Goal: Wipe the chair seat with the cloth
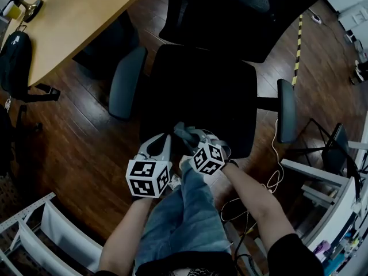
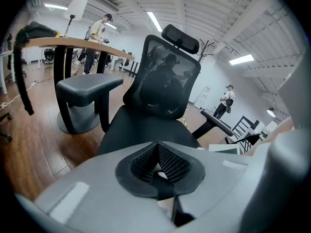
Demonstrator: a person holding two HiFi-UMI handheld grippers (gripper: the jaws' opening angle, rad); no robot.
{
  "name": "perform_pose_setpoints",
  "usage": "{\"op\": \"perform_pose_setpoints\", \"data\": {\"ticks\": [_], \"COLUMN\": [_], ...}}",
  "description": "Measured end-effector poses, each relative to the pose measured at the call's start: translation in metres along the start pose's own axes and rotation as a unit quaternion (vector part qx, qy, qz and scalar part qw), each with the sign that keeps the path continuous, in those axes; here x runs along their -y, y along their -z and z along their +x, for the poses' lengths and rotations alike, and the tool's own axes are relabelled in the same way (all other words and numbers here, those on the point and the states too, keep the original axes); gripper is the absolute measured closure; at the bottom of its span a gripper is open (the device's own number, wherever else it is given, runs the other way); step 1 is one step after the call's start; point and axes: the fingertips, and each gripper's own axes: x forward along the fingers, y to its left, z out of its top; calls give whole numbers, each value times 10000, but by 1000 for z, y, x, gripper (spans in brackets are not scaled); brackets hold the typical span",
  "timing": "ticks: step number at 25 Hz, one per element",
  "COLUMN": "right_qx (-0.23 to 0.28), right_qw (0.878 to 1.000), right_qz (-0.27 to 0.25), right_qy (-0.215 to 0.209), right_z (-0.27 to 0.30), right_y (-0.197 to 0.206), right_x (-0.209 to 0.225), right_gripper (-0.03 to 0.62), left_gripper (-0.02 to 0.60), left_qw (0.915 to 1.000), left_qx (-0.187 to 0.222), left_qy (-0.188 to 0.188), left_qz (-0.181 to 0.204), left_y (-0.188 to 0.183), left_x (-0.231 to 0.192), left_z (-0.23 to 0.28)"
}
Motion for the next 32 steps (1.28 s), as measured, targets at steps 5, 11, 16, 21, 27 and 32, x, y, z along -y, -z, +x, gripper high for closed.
{"op": "perform_pose_setpoints", "data": {"ticks": [5,11,16,21,27,32], "right_qx": [56,57,100,318,492,363], "right_qw": [9998,9996,9998,9992,9966,9956], "right_qz": [-40,-76,12,249,375,186], "right_qy": [-179,-261,-186,36,553,849], "right_z": [-7,-11,-16,-25,-31,-36], "right_y": [6,10,10,-1,-11,-5], "right_x": [-40,-55,-48,-24,53,130], "right_gripper": [582,582,582,582,582,582], "left_gripper": [578,578,578,578,578,578], "left_qw": [10000,9999,9998,9998,9996,9996], "left_qx": [-51,-79,-115,-67,-48,-152], "left_qy": [39,78,97,152,215,231], "left_qz": [37,64,98,115,155,112], "left_y": [13,20,23,13,-4,-13], "left_x": [8,14,19,26,31,33], "left_z": [-4,-6,-3,3,18,40]}}
